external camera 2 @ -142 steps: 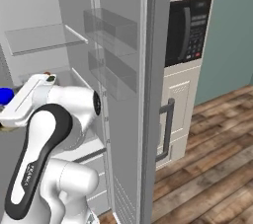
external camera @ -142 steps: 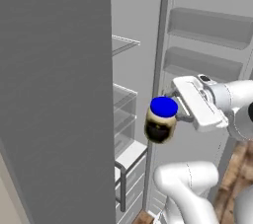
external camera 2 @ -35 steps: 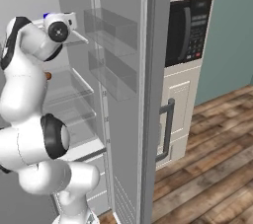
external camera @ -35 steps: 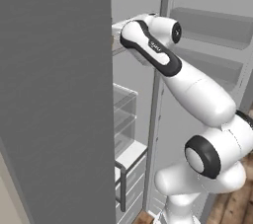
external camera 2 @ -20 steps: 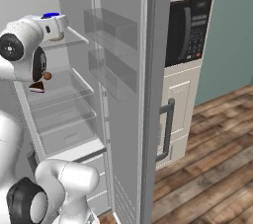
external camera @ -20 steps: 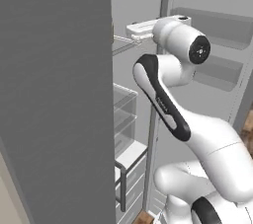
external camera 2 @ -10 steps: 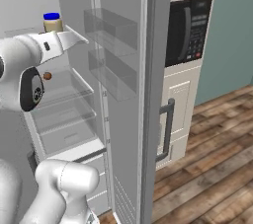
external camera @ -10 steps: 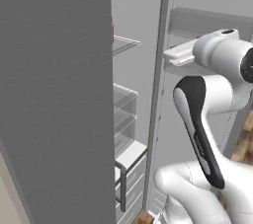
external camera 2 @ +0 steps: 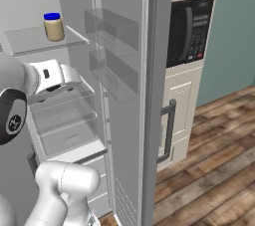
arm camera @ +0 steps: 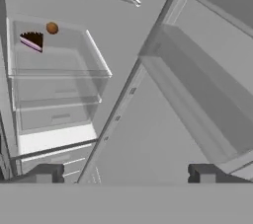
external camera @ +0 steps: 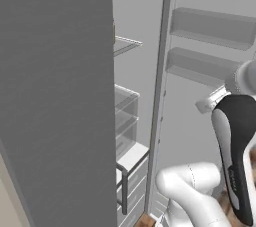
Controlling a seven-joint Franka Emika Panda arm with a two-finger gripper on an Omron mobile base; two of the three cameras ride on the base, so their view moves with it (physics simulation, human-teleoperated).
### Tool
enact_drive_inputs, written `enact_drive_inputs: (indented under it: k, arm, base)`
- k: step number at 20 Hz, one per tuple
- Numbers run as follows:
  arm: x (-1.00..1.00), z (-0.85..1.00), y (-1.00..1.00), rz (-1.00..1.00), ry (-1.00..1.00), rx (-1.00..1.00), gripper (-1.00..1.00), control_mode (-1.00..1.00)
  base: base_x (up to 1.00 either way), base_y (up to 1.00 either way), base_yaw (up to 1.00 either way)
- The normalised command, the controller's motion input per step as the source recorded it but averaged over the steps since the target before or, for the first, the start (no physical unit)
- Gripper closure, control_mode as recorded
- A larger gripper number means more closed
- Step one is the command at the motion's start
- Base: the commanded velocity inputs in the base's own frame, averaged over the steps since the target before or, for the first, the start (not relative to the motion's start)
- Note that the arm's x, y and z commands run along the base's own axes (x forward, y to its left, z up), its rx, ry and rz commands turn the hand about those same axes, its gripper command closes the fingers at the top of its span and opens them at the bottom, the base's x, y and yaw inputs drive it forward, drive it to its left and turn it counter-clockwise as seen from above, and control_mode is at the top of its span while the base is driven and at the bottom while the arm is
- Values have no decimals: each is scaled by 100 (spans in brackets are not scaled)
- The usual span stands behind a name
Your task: Place the mayonnaise and mayonnaise from the counter to the top shelf of the fridge. If the existing items in the fridge are on the top shelf, move them to other shelves.
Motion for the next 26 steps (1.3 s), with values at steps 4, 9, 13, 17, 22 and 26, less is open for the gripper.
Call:
enact_drive_inputs:
  k: [4,9,13,17,22,26]
  arm:
    - [-54,-30,0,-12,18,10,-100,-100]
    - [-4,-6,10,-1,-1,4,-100,-100]
    - [-70,-17,16,0,-2,0,-100,-100]
    - [-46,-1,31,0,-3,0,-100,100]
    - [0,0,0,0,0,0,-100,100]
    - [0,0,0,0,0,0,-100,100]
  base:
    - [0,0,0]
    - [0,0,0]
    - [0,0,0]
    - [-24,7,0]
    - [-100,25,0]
    - [-100,10,0]
